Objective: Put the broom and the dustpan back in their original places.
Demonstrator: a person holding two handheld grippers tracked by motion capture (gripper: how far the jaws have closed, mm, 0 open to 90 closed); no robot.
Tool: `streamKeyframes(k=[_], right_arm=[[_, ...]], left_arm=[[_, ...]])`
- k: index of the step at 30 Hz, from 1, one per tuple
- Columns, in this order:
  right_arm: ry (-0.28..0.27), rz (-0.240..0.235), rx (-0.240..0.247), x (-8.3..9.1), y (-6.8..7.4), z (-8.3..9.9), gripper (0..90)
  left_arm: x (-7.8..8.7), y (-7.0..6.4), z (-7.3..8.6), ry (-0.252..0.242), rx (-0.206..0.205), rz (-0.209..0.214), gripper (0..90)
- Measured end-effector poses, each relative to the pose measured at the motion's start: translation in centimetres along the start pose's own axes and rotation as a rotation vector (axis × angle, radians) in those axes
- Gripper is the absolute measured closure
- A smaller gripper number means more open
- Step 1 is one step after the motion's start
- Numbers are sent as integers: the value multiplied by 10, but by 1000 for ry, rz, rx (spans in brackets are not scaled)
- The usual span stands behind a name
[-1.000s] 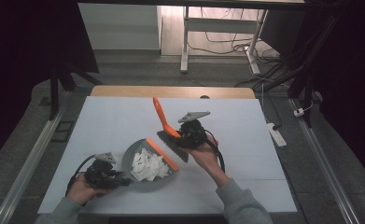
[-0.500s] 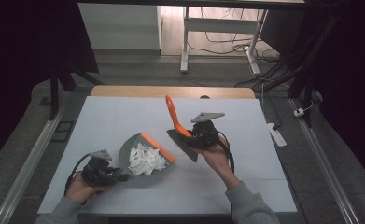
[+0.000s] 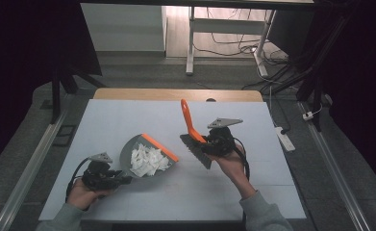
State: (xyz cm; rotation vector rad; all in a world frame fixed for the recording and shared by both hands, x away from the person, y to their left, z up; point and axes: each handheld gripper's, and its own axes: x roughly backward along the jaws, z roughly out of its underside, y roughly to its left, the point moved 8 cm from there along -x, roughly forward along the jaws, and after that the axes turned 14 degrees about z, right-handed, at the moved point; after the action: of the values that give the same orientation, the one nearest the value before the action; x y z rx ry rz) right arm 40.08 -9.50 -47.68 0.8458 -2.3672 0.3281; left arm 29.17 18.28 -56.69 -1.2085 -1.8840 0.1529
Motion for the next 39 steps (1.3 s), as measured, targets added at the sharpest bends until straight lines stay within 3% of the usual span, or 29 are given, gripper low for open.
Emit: streamKeyframes(k=[24, 39], right_arm=[[50, 41, -15, 10, -23, 29, 704], [60, 63, -47, 22, -36, 44, 704]], left_arm=[[12, 7, -3, -115, 61, -49, 611], [14, 13, -3, -168, 127, -113, 611]])
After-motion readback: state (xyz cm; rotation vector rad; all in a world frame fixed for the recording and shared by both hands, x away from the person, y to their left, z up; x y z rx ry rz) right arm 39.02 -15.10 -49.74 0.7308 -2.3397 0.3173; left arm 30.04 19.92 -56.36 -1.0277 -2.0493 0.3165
